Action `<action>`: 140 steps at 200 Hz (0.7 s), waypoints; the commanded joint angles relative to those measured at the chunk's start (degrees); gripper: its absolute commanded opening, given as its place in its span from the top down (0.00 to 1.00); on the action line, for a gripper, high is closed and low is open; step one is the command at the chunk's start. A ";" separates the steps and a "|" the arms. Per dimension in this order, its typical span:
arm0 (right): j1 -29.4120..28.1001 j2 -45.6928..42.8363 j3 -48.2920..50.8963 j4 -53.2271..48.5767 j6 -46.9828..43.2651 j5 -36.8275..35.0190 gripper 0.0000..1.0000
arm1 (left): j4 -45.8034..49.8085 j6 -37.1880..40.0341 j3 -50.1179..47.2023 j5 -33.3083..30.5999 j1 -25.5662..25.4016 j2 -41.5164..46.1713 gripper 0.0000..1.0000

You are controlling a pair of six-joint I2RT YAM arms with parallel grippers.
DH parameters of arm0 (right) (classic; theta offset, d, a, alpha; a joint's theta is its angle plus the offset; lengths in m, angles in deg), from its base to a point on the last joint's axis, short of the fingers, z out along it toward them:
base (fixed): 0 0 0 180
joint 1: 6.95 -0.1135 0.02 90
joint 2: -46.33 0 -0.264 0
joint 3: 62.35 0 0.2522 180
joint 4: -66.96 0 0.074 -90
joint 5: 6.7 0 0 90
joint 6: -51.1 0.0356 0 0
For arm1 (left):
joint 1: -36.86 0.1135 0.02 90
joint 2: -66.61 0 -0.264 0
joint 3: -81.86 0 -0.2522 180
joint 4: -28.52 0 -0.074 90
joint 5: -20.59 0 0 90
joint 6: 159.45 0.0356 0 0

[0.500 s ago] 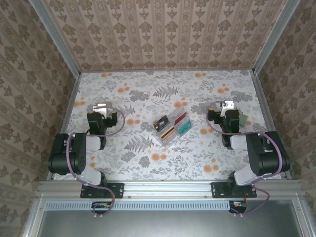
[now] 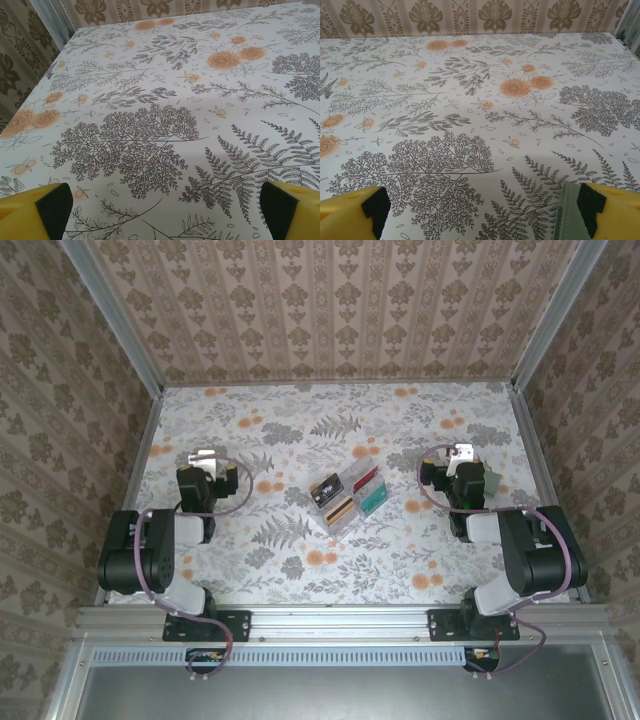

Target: Take the credit cards out of the card holder

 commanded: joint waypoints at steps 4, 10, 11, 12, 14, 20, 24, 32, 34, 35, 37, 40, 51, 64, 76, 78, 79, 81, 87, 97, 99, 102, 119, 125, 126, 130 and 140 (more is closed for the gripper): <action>0.42 0.30 -1.23 -0.97 0.66 1.03 0.00 | -0.18 -0.70 1.18 0.86 0.49 0.03 0.00; 0.35 0.26 -1.23 -1.01 0.60 1.03 0.00 | -0.18 -0.70 1.22 0.80 0.59 -0.03 0.00; 0.39 0.26 -1.18 -1.01 0.58 1.03 0.00 | -0.14 -0.70 1.23 0.84 0.53 -0.02 0.00; 0.40 0.25 -1.16 -1.00 0.58 1.03 0.00 | -0.16 -0.70 1.23 0.87 0.49 0.03 0.00; 0.42 0.25 -1.15 -1.00 0.55 1.03 0.00 | -0.20 -0.74 1.23 0.88 0.49 0.04 0.00; 0.42 0.28 -1.14 -0.92 0.61 1.03 0.00 | -0.34 -0.74 1.18 0.80 0.51 0.02 0.00; 0.42 0.20 -1.14 -0.84 0.57 1.04 0.00 | -0.36 -0.70 1.15 0.80 0.47 0.06 0.00; 0.40 0.11 -0.85 -0.46 0.57 1.12 0.00 | -0.43 -0.61 1.03 0.86 0.55 0.14 0.00; 0.42 0.08 -0.74 -0.34 0.57 1.12 0.00 | -0.49 -0.63 1.04 0.81 0.55 0.13 0.00; 0.42 0.12 -0.72 -0.32 0.57 1.12 0.01 | -0.56 -0.62 1.00 0.81 0.50 0.15 0.00; 0.42 0.09 -0.71 -0.26 0.55 1.12 0.00 | -0.61 -0.59 0.97 0.80 0.47 0.11 0.00; 0.42 0.08 -0.73 -0.26 0.45 1.14 0.00 | -0.62 -0.61 0.97 0.80 0.46 0.13 0.00; 0.42 -0.01 -0.57 0.02 0.48 1.12 0.00 | -0.49 -0.49 1.04 0.15 0.46 0.41 0.00; 0.25 -1.83 -0.57 -1.12 0.22 0.98 0.00 | 1.45 -0.87 1.14 -0.57 0.46 2.52 0.00; 0.16 -5.53 -1.10 -5.19 0.33 0.42 0.00 | 4.75 -1.30 1.65 -1.27 0.42 5.43 0.00; 0.16 -6.14 -1.18 -5.92 0.38 0.17 0.00 | 5.53 -1.31 1.77 -1.41 0.43 5.89 0.00; 0.16 -6.41 -1.20 -6.27 0.47 0.03 0.00 | 5.71 -1.35 1.85 -1.45 0.45 6.19 0.00; 0.14 -7.02 -1.40 -7.20 0.59 -0.23 0.00 | 6.50 -1.39 2.00 -1.63 0.41 6.55 0.00; 0.16 -9.77 -2.02 -9.89 0.99 -1.30 0.00 | 9.33 -1.52 2.73 -1.83 0.39 8.07 0.00; 0.15 -13.34 -3.42 -15.05 2.08 -3.24 0.00 | 14.95 -2.07 4.47 -2.14 0.37 10.49 0.00; 0.15 -13.98 -3.73 -16.01 2.55 -3.73 0.00 | 16.23 -2.34 5.07 -2.29 0.37 11.07 0.00; 0.16 -14.94 -4.38 -17.80 3.39 -4.52 0.00 | 17.79 -2.66 5.76 -2.60 0.37 11.88 0.00; 0.16 -19.08 -8.88 -28.61 6.81 -6.72 0.00 | 28.56 -6.42 9.75 -4.82 0.40 16.06 0.00; 0.16 -20.19 -10.55 -32.44 8.45 -7.51 0.00 | 32.39 -8.19 11.32 -5.24 0.37 17.42 0.00; 0.16 -20.34 -10.81 -33.02 8.82 -7.68 0.00 | 33.06 -8.35 11.59 -5.25 0.37 17.67 0.00; 0.16 -20.96 -12.02 -35.77 10.56 -8.50 0.00 | 35.59 -9.57 12.65 -5.39 0.30 18.49 0.00; 0.09 -22.21 -14.95 -42.79 14.35 -9.21 0.00 | 41.61 -12.74 15.22 -5.11 0.33 20.29 0.00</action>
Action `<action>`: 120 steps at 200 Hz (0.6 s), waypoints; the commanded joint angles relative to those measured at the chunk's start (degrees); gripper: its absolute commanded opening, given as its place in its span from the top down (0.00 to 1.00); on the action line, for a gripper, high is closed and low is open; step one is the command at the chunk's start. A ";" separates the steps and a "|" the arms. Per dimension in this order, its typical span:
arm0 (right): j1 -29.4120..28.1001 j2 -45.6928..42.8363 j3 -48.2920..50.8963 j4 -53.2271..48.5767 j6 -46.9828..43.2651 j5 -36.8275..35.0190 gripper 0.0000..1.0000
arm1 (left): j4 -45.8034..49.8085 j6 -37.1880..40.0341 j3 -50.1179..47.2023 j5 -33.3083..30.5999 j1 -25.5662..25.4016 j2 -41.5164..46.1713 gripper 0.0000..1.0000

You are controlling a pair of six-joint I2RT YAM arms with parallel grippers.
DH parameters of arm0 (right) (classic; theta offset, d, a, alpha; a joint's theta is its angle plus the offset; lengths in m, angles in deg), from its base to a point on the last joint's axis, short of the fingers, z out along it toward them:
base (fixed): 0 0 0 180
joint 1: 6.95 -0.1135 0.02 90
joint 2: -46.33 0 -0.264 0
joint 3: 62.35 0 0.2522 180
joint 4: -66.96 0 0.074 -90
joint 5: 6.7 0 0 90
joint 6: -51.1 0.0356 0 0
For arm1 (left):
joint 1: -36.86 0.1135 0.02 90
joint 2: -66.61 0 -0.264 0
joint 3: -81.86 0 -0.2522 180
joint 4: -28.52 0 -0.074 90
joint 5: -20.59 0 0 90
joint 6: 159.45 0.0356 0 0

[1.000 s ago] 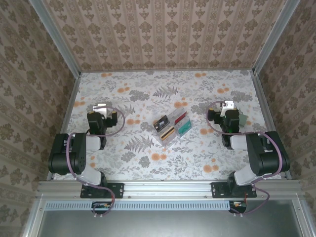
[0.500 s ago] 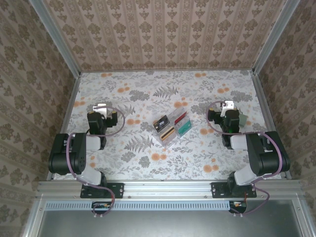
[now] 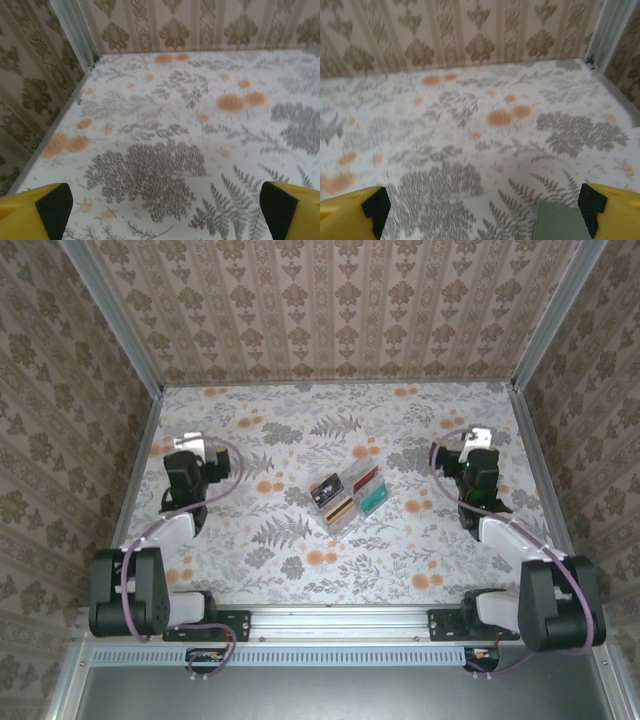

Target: Take the credit cards out of the card holder

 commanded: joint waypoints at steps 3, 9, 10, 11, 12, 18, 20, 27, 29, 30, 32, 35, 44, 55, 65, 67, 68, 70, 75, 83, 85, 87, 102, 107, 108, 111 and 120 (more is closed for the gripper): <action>0.00 -3.92 -7.55 -21.19 10.04 -4.61 0.00 | 19.83 -8.96 6.34 -1.64 0.26 5.04 0.00; -0.06 -4.36 -9.43 -25.65 12.68 -4.34 0.00 | 23.36 -11.39 7.77 -1.11 0.17 5.94 0.00; -0.03 -4.40 -9.80 -26.31 13.02 -4.34 0.00 | 24.00 -11.89 8.06 -0.97 0.15 6.06 0.00; -0.01 -4.42 -10.12 -26.95 13.55 -4.38 0.00 | 24.67 -12.40 8.34 -0.81 0.14 6.20 0.00; 0.00 -4.43 -10.36 -27.92 14.03 -4.31 0.00 | 25.31 -12.66 8.65 -0.68 0.14 6.37 0.00; 0.00 -4.52 -12.39 -32.35 16.48 -4.19 0.00 | 28.97 -15.32 10.23 1.03 0.13 7.01 0.00; 0.00 -4.46 -12.97 -33.85 17.31 -4.06 0.00 | 29.68 -15.85 10.80 1.73 0.13 7.15 0.00; 0.00 -4.15 -15.20 -38.03 18.96 -2.19 0.00 | 33.74 -17.64 12.36 4.14 -0.03 7.70 0.00; 0.00 -4.01 -15.71 -39.27 19.20 -1.42 0.00 | 34.87 -18.36 12.74 4.75 -0.11 7.74 0.00; 0.00 -3.96 -16.06 -39.71 19.31 -1.03 0.00 | 35.16 -18.80 12.96 5.13 -0.12 7.79 0.00; 0.00 -3.88 -16.54 -40.72 19.47 0.12 0.00 | 36.36 -19.71 13.35 5.81 -0.19 7.88 0.00; 0.00 -3.61 -17.32 -41.90 19.58 2.08 0.00 | 37.88 -20.88 13.84 6.83 -0.20 8.00 0.00; -0.04 -2.92 -19.09 -44.81 19.65 8.04 0.00 | 41.22 -23.53 14.81 11.41 -0.28 8.44 0.00; 0.00 -1.76 -21.11 -48.08 20.61 14.17 0.00 | 44.07 -25.98 14.82 16.34 -0.53 9.12 0.00; -0.05 -0.63 -22.14 -50.11 21.10 19.49 0.00 | 45.34 -27.82 14.07 20.29 -0.91 9.71 0.00; -0.08 -0.41 -22.35 -50.46 21.10 20.58 0.00 | 45.41 -28.09 13.85 21.31 -1.01 9.87 0.00; -0.08 -0.27 -22.41 -50.62 21.14 21.13 0.00 | 45.49 -28.15 13.74 21.80 -1.10 9.96 0.00; -0.08 -0.03 -22.61 -51.01 21.20 22.03 0.00 | 45.63 -28.39 13.52 22.72 -1.27 10.06 0.00; -0.17 0.56 -22.97 -51.96 21.54 23.99 0.00 | 45.90 -29.54 12.96 24.34 -1.76 10.48 0.00; -0.30 1.46 -23.33 -53.08 22.73 26.78 0.00 | 46.04 -31.34 11.89 26.74 -2.93 11.18 0.01; -0.34 1.69 -23.30 -53.20 23.00 27.42 0.00 | 45.96 -31.63 11.59 27.36 -3.34 11.36 0.01; -0.43 1.89 -23.34 -53.24 23.29 28.37 0.00 | 45.92 -32.16 11.29 27.87 -3.79 11.51 0.02; -1.21 3.97 -22.99 -52.66 24.81 34.67 0.05 | 44.12 -36.70 8.54 29.90 -7.65 12.76 0.05; -1.73 4.67 -22.91 -52.66 25.31 35.97 0.07 | 43.90 -37.54 7.71 30.06 -9.18 13.01 0.07; -1.83 4.82 -22.87 -52.65 25.36 36.25 0.07 | 44.02 -37.71 7.63 30.00 -9.49 13.02 0.07; -2.17 5.21 -22.84 -52.65 25.52 36.87 0.08 | 44.62 -37.86 7.49 29.77 -10.33 12.99 0.08; -3.39 6.50 -22.63 -52.76 25.58 37.80 0.13 | 47.88 -37.72 7.62 28.15 -12.93 12.56 0.11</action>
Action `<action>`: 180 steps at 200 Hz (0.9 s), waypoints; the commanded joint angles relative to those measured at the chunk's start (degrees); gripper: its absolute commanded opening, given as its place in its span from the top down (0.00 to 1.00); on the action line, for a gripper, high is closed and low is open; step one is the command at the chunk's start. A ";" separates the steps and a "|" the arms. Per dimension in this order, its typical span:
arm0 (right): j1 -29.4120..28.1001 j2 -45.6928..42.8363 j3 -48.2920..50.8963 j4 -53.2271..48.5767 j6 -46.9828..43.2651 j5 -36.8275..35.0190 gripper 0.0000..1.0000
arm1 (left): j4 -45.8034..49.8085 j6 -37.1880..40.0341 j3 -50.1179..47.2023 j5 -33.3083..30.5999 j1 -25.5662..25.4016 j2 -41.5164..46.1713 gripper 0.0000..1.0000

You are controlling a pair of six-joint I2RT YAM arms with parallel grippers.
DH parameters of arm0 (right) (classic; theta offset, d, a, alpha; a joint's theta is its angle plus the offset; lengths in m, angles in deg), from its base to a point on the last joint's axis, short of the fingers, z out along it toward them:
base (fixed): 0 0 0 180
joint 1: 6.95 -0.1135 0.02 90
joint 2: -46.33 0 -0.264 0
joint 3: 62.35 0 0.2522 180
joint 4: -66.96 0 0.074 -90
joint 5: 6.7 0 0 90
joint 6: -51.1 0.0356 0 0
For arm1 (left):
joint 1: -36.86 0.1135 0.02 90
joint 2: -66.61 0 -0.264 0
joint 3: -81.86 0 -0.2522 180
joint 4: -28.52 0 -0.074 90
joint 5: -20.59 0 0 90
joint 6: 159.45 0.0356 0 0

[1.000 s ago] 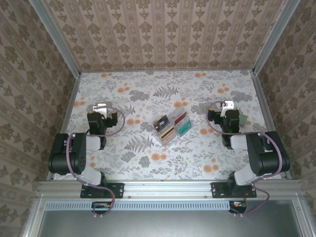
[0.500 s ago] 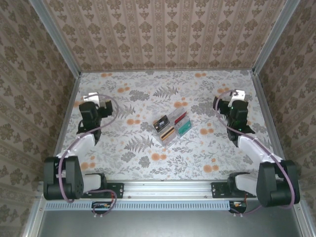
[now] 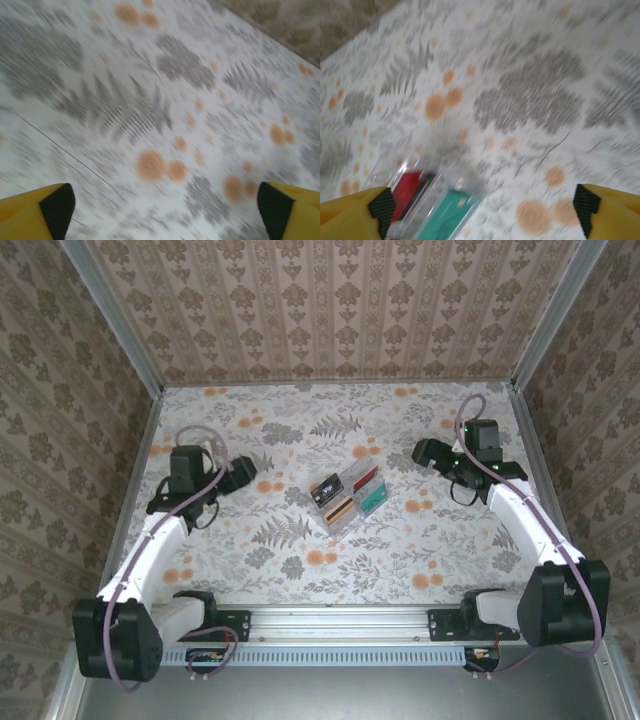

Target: Take the credit cards out of the card holder

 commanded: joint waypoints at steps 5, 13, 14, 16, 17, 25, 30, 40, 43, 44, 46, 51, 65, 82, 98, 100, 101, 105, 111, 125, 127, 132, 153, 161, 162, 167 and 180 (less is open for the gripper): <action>-3.05 3.30 -0.66 -4.97 3.58 11.12 0.14 | 7.95 -5.92 -1.30 3.15 -6.53 0.59 0.12; -4.39 4.20 -0.62 -5.60 3.33 10.49 0.17 | 10.19 -6.06 -1.51 1.22 -8.63 0.19 0.15; -4.51 4.26 -0.58 -5.68 3.25 10.41 0.18 | 10.44 -6.12 -1.54 0.98 -8.93 0.18 0.15; -4.91 4.53 -0.46 -5.74 3.13 10.20 0.19 | 10.73 -6.24 -1.68 0.68 -9.50 0.17 0.16; -5.08 4.61 -0.45 -5.79 3.06 10.09 0.20 | 10.89 -6.30 -1.80 0.45 -9.80 0.17 0.16; -6.43 5.24 -0.06 -6.09 2.91 8.83 0.22 | 10.63 -7.50 -2.93 -0.32 -12.07 0.06 0.19; -7.24 5.53 0.31 -6.19 3.01 7.90 0.23 | 9.81 -8.64 -3.84 -0.31 -13.44 0.04 0.20; -8.85 6.14 1.21 -6.09 3.00 6.26 0.27 | 6.97 -11.26 -5.94 0.28 -15.73 -0.50 0.25; -9.25 6.31 1.42 -6.04 3.07 5.69 0.29 | 5.98 -12.07 -6.54 0.57 -16.71 -0.83 0.27; -9.36 6.37 1.54 -6.03 3.08 5.50 0.29 | 5.70 -12.20 -6.69 0.62 -17.23 -0.90 0.27; -9.64 6.49 1.70 -6.02 3.19 5.15 0.30 | 5.11 -12.83 -7.03 0.65 -17.84 -1.15 0.28; -10.37 6.75 2.24 -5.82 3.53 4.21 0.31 | 3.71 -14.06 -7.71 0.93 -19.02 -2.11 0.31; -11.77 6.88 3.76 -4.79 4.78 2.23 0.37 | 0.40 -16.13 -8.52 1.02 -21.64 -5.30 0.40; -12.68 8.11 6.05 -2.05 7.11 1.56 0.43 | -2.81 -17.21 -7.48 1.44 -24.14 -9.75 0.49; -13.15 9.60 7.73 0.99 8.69 2.13 0.49 | -4.62 -17.28 -5.53 1.73 -25.92 -13.51 0.55; -13.25 9.78 7.99 1.36 8.75 2.30 0.50 | -4.74 -17.33 -5.22 1.66 -26.17 -13.88 0.55; -13.29 9.91 8.04 1.49 8.78 2.41 0.51 | -4.81 -17.34 -5.11 1.65 -26.22 -14.11 0.56; -13.48 10.44 8.15 2.44 8.93 2.70 0.52 | -5.09 -17.28 -4.59 1.51 -26.58 -14.85 0.57; -13.80 11.08 8.39 3.12 9.11 2.94 0.55 | -5.46 -17.25 -3.91 1.46 -27.08 -16.08 0.57; -14.88 12.87 8.32 3.64 9.71 2.27 0.60 | -6.20 -17.17 -2.51 1.51 -27.64 -18.22 0.62; -15.04 13.23 8.32 3.74 9.75 2.12 0.61 | -6.37 -17.21 -2.38 1.51 -27.74 -18.40 0.63; -15.35 13.81 8.15 4.03 9.90 1.87 0.64 | -6.80 -17.34 -2.08 1.46 -27.85 -18.87 0.64; -16.09 16.19 7.60 5.33 10.67 1.13 0.73 | -7.55 -17.32 -1.17 0.79 -28.12 -20.81 0.71; -16.22 16.85 7.49 6.21 11.12 1.06 0.75 | -7.72 -17.43 -1.05 0.19 -28.12 -21.30 0.72; -16.27 16.92 7.48 6.34 11.19 1.13 0.75 | -7.74 -17.48 -0.96 0.17 -28.12 -21.37 0.72; -16.37 17.29 7.47 6.86 11.45 1.02 0.76 | -8.00 -17.60 -0.96 -0.28 -28.12 -21.65 0.73; -16.83 18.23 7.00 7.51 12.12 0.46 0.78 | -8.96 -18.03 -0.96 -1.13 -28.12 -21.99 0.73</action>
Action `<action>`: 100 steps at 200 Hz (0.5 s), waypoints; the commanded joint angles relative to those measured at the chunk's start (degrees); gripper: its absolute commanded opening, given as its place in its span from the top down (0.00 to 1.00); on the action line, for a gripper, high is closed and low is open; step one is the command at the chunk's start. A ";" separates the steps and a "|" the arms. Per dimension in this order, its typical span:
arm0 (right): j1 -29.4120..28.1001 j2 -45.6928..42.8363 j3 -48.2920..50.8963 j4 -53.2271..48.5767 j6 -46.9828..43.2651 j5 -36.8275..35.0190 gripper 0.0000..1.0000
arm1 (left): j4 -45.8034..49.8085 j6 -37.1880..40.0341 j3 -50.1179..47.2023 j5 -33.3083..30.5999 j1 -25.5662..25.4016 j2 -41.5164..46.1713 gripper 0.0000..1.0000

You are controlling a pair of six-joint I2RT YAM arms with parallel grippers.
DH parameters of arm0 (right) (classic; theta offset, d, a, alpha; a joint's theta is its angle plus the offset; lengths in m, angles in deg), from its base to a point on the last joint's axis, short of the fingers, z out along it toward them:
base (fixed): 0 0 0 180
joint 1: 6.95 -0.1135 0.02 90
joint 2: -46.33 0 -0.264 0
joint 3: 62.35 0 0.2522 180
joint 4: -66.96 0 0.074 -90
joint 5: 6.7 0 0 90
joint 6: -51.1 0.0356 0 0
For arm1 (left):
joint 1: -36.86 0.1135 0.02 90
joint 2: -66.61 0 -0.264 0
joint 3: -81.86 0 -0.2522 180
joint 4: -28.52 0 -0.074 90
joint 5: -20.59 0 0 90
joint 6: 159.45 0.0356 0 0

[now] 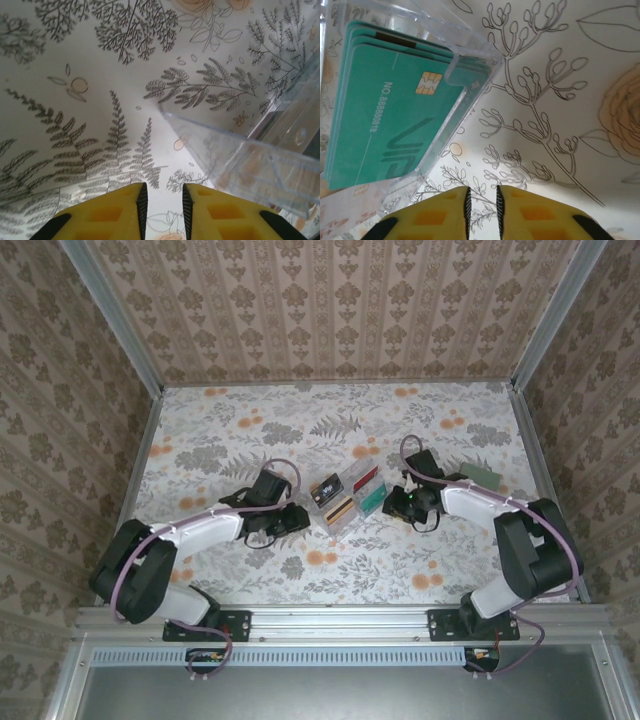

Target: Take the credit cards out of the card holder

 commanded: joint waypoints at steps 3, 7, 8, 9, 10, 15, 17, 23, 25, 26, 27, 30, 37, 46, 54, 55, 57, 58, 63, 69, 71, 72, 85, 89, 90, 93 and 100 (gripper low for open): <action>-0.81 2.08 -1.11 2.88 2.27 -2.02 0.78 | -2.12 -1.29 1.31 -2.01 -0.23 -1.20 0.73; -0.90 2.38 -1.29 3.11 2.49 -2.17 0.78 | -2.28 -1.40 1.39 -2.32 -0.23 -1.34 0.73; -0.90 2.44 -1.35 3.14 2.50 -2.13 0.78 | -2.42 -1.42 1.40 -2.36 -0.23 -1.38 0.73; -0.99 2.60 -1.38 3.20 2.50 -2.20 0.78 | -2.53 -1.47 1.40 -2.38 -0.23 -1.44 0.73; -0.99 2.69 -1.40 3.27 2.55 -2.24 0.78 | -2.63 -1.55 1.44 -2.44 -0.23 -1.47 0.73; -1.14 3.12 -1.54 3.69 2.86 -2.17 0.79 | -3.04 -1.69 1.53 -2.68 -0.21 -1.65 0.73; -1.18 3.23 -1.58 3.92 2.92 -2.18 0.79 | -3.25 -1.85 1.52 -2.74 -0.23 -1.75 0.73; -1.26 3.73 -1.66 4.35 3.18 -2.09 0.79 | -3.97 -2.32 1.52 -2.93 -0.23 -2.07 0.73; -1.30 3.91 -1.74 4.52 3.27 -2.09 0.79 | -4.23 -2.50 1.45 -2.93 -0.23 -2.04 0.74; -1.36 3.95 -1.80 4.59 3.32 -2.09 0.79 | -4.32 -2.54 1.47 -2.93 -0.23 -2.12 0.74; -1.35 4.02 -1.82 4.67 3.35 -2.14 0.79 | -4.49 -2.56 1.48 -2.93 -0.23 -2.16 0.74; -1.47 4.22 -1.91 4.75 3.50 -2.24 0.79 | -4.86 -2.84 1.41 -2.92 -0.23 -2.39 0.74; -1.66 4.81 -2.30 4.96 3.64 -2.45 0.80 | -5.58 -3.29 1.40 -3.17 -0.23 -2.65 0.75; -1.97 5.58 -2.78 5.06 3.73 -2.75 0.81 | -6.62 -3.78 1.31 -3.38 -0.23 -3.24 0.75; -2.18 6.20 -3.20 5.37 3.73 -2.88 0.81 | -7.50 -4.21 1.35 -3.73 -0.23 -3.88 0.76; -2.15 6.24 -3.23 5.41 3.73 -2.88 0.82 | -7.62 -4.28 1.38 -3.77 -0.23 -3.92 0.76; -2.18 6.34 -3.25 5.58 3.78 -2.86 0.82 | -7.80 -4.39 1.37 -3.85 -0.19 -4.06 0.76; -2.20 6.40 -3.25 5.69 3.80 -2.87 0.82 | -7.90 -4.45 1.39 -3.87 -0.17 -4.19 0.76; -2.29 6.66 -3.30 6.29 3.89 -2.93 0.82 | -8.40 -4.73 1.53 -4.19 -0.11 -4.61 0.76; -2.44 6.93 -3.35 7.00 4.00 -3.02 0.81 | -8.91 -4.96 1.66 -4.41 -0.08 -5.10 0.77; -2.49 7.02 -3.35 7.25 4.00 -3.05 0.81 | -9.13 -5.09 1.73 -4.49 -0.06 -5.17 0.76; -2.49 7.05 -3.35 7.36 4.04 -3.10 0.81 | -9.23 -5.15 1.78 -4.50 -0.06 -5.22 0.76; -2.73 7.83 -3.60 9.02 4.26 -3.53 0.81 | -10.93 -5.68 1.91 -5.09 0.18 -6.15 0.76; -2.83 8.15 -3.69 9.60 4.34 -3.65 0.81 | -11.24 -5.54 2.04 -5.33 0.31 -6.37 0.76; -2.87 8.23 -3.69 9.81 4.39 -3.66 0.81 | -11.38 -5.51 2.12 -5.36 0.35 -6.44 0.76; -2.92 8.49 -3.80 10.17 4.50 -3.68 0.81 | -11.53 -5.26 2.36 -5.56 0.50 -6.65 0.76; -3.17 9.10 -4.09 11.27 4.74 -3.61 0.81 | -11.48 -4.42 2.93 -6.05 0.85 -7.25 0.76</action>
